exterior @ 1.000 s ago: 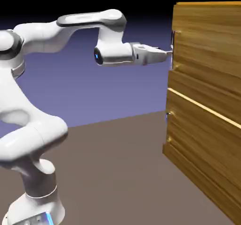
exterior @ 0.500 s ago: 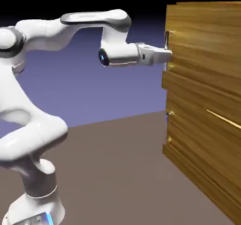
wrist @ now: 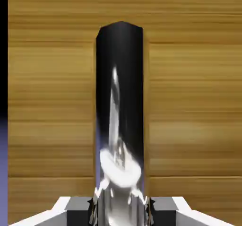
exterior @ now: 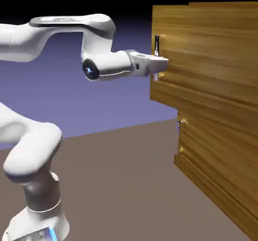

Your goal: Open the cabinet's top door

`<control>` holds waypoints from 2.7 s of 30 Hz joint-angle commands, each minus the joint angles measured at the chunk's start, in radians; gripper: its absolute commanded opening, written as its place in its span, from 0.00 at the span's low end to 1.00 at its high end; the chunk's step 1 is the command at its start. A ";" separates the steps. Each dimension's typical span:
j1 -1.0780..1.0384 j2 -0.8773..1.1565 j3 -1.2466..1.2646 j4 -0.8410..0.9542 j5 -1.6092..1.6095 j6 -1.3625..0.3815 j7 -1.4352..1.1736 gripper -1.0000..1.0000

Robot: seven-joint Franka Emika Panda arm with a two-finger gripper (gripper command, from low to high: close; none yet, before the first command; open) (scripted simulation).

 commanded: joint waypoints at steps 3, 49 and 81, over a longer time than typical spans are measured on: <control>0.067 -0.072 -0.107 -0.078 -0.128 -0.061 0.058 0.00; 0.578 -0.246 -1.596 0.327 -1.669 -1.248 0.405 0.00; 1.244 -0.812 -1.510 0.851 -2.053 -1.461 0.936 0.00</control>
